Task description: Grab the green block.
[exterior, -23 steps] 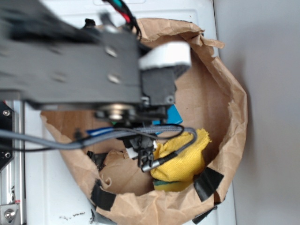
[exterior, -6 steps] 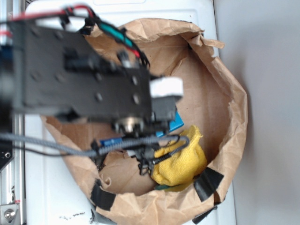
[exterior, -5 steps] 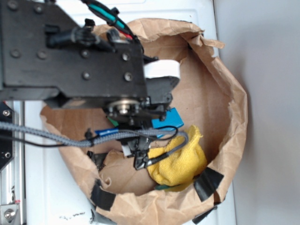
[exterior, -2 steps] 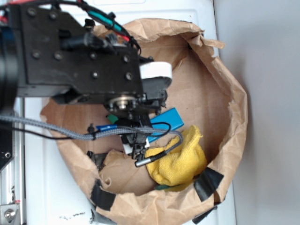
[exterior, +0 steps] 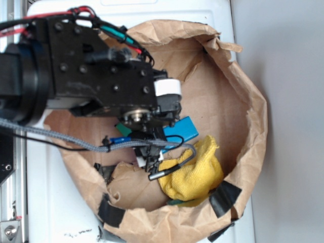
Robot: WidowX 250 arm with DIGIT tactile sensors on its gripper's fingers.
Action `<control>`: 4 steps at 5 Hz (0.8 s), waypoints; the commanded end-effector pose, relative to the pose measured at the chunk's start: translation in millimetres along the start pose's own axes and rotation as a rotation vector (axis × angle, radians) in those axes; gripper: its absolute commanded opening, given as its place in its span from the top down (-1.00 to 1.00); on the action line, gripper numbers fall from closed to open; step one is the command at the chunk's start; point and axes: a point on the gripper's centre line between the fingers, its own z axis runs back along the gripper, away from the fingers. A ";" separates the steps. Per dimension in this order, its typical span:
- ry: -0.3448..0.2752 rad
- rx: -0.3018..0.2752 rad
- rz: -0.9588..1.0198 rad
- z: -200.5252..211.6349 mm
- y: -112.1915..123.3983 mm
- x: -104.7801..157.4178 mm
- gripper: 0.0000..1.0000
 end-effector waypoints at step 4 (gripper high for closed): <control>-0.007 -0.130 0.018 13.2 27.6 20.7 -1.00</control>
